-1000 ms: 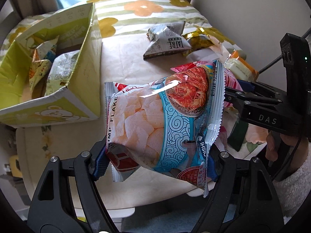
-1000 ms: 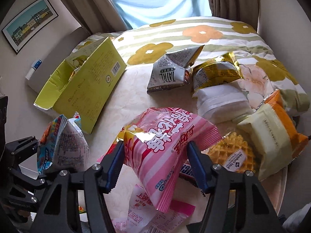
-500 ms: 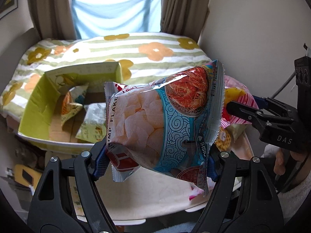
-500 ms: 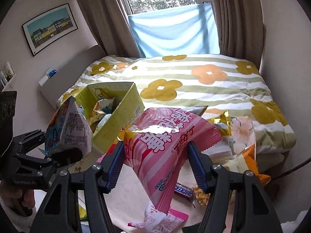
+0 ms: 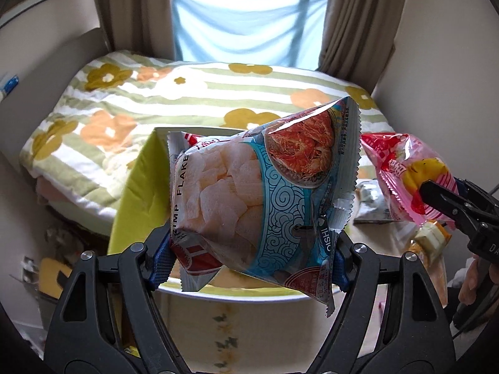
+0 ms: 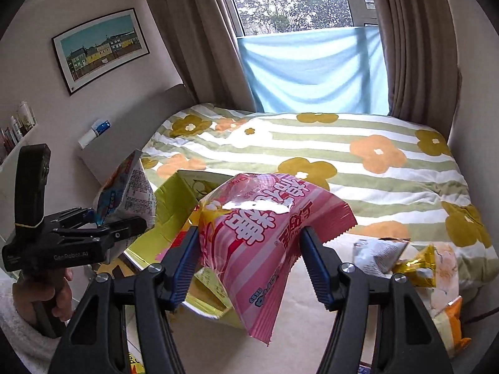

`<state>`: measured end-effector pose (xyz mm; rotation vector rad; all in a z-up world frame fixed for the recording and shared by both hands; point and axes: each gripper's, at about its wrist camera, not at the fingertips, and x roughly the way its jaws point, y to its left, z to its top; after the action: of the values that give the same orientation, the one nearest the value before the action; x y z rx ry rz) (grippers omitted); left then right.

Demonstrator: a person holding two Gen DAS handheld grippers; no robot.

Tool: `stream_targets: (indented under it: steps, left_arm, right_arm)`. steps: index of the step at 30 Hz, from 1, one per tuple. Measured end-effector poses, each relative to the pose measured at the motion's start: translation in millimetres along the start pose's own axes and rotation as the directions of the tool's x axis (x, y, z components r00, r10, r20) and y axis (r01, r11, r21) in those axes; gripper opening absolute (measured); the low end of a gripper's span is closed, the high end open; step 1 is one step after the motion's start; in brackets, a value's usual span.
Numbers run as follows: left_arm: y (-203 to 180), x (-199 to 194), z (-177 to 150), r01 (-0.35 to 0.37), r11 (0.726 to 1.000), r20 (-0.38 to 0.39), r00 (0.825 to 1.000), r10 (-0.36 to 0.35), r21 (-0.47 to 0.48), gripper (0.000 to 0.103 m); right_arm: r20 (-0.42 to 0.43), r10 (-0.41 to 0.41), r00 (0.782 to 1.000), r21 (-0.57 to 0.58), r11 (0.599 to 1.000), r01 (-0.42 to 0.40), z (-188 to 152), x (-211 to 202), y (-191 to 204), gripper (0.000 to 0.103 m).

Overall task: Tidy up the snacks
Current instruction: 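Carry both bags to the yellow box and open left tool to drop shrimp bag, then lower the pink bag into the box and open the right tool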

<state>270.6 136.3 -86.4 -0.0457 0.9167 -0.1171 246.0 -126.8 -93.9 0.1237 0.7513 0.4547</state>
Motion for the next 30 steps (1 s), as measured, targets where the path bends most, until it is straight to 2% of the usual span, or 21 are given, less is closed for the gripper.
stream_targets:
  steps: [5,9,12,15,16,17,21,26,29,30]
  left_arm:
    - [54,38,10,-0.015,1.0,-0.066,0.998,0.014,-0.012,0.075]
    - [72,69,9,0.001,1.0,-0.127,0.992,0.001,0.012,0.075]
    - [73,86,5,0.009,0.999,-0.158,0.987,-0.001,0.05,0.078]
    - [70,99,-3,0.009,0.995,-0.193,0.981,0.01,0.096,0.088]
    - [68,102,-6,0.004,0.993,-0.201,0.979,0.02,0.115,0.098]
    - [65,104,-10,-0.003,0.991,-0.203,0.979,0.03,0.133,0.103]
    - [62,109,-20,0.015,0.987,-0.221,0.975,0.02,0.158,0.103]
    - [64,103,-24,0.025,0.992,-0.217,0.976,0.002,0.123,0.103]
    - [63,101,-26,0.027,0.994,-0.218,0.976,-0.003,0.109,0.103]
    - [63,100,-26,0.026,0.994,-0.217,0.976,-0.003,0.106,0.103]
  right_arm:
    - [-0.027,0.011,1.0,0.03,1.0,-0.01,13,51,30,0.059]
    - [-0.056,-0.013,0.998,0.052,0.999,0.016,18,82,45,0.059]
    - [-0.074,-0.045,0.996,0.059,0.997,0.05,20,96,51,0.059]
    - [-0.095,-0.058,0.994,0.075,0.995,0.066,21,106,51,0.06]
    - [-0.103,-0.062,0.993,0.078,0.994,0.071,22,110,51,0.06]
    - [-0.11,-0.067,0.992,0.083,0.994,0.077,21,113,50,0.06]
    - [-0.139,-0.067,0.988,0.116,0.99,0.084,19,126,45,0.06]
    - [-0.179,-0.064,0.982,0.129,0.988,0.088,15,141,43,0.061]
    - [-0.193,-0.046,0.98,0.151,0.986,0.076,14,149,40,0.067]
    - [-0.205,-0.044,0.978,0.155,0.985,0.077,14,153,38,0.073]
